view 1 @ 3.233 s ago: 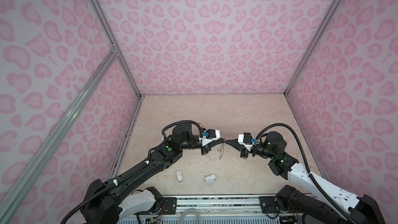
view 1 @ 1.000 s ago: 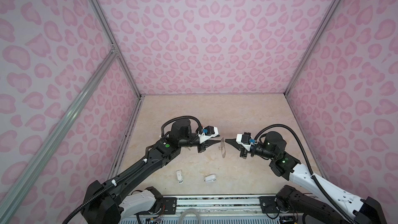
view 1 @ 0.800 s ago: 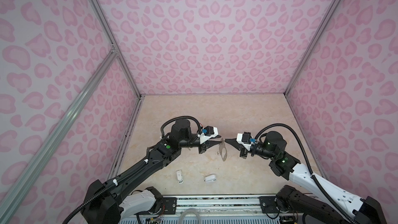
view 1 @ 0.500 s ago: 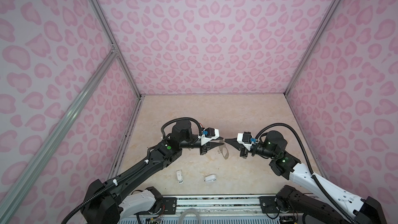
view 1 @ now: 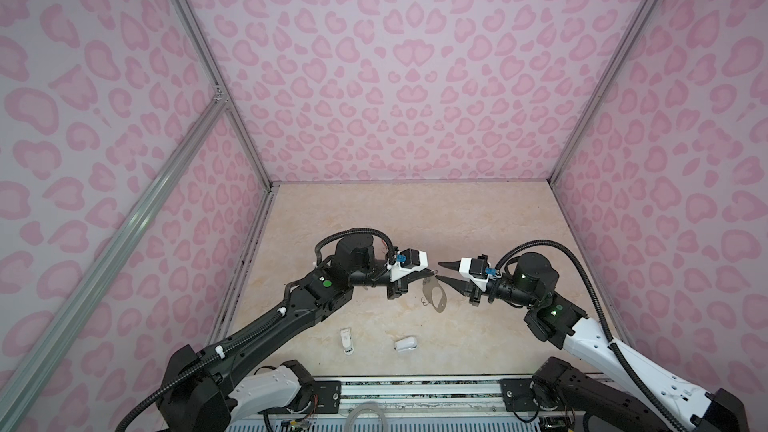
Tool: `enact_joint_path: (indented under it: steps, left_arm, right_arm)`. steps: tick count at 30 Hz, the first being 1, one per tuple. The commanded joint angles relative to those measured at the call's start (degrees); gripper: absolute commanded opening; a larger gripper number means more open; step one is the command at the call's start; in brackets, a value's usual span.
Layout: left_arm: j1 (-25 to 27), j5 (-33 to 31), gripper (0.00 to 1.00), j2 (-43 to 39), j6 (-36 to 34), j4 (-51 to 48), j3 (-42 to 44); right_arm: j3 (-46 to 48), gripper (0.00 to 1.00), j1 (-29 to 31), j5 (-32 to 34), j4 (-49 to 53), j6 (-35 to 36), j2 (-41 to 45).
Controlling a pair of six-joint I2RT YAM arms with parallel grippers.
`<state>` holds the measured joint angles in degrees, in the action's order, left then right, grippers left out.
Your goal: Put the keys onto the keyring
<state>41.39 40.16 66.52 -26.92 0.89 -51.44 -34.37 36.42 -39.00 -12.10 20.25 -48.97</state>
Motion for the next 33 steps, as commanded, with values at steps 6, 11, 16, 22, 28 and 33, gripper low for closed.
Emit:
enact_joint_path:
  steps: [6, 11, 16, 22, 28, 33]
  left_arm:
    - [1.0, -7.2, 0.04, 1.8, -11.2, -15.6, -7.2]
    - [1.6, -8.1, 0.04, 3.2, -14.2, -20.0, -9.9]
    - [2.4, -8.9, 0.04, 4.4, -16.0, -22.6, -12.0]
    - [2.9, -9.0, 0.04, 5.1, -17.1, -23.9, -12.9]
    - [2.9, -8.7, 0.04, 5.1, -17.9, -24.2, -12.7]
    - [2.9, -7.9, 0.04, 4.7, -18.4, -23.6, -12.0]
  right_arm:
    - [-5.2, 0.42, 0.0, 11.3, 24.9, 7.9, 1.5]
    - [-4.4, 0.37, 0.2, 10.1, 22.9, 6.7, 2.0]
    - [-2.8, 0.33, 1.0, 6.0, 14.7, 3.8, 0.8]
    - [-3.5, 0.30, 3.2, 5.5, 10.8, 3.9, -2.1]
    - [-3.4, 0.25, 3.4, 4.0, 7.1, 3.1, -3.7]
    - [-3.7, 0.20, 3.4, 3.4, 6.6, 3.3, -4.6]
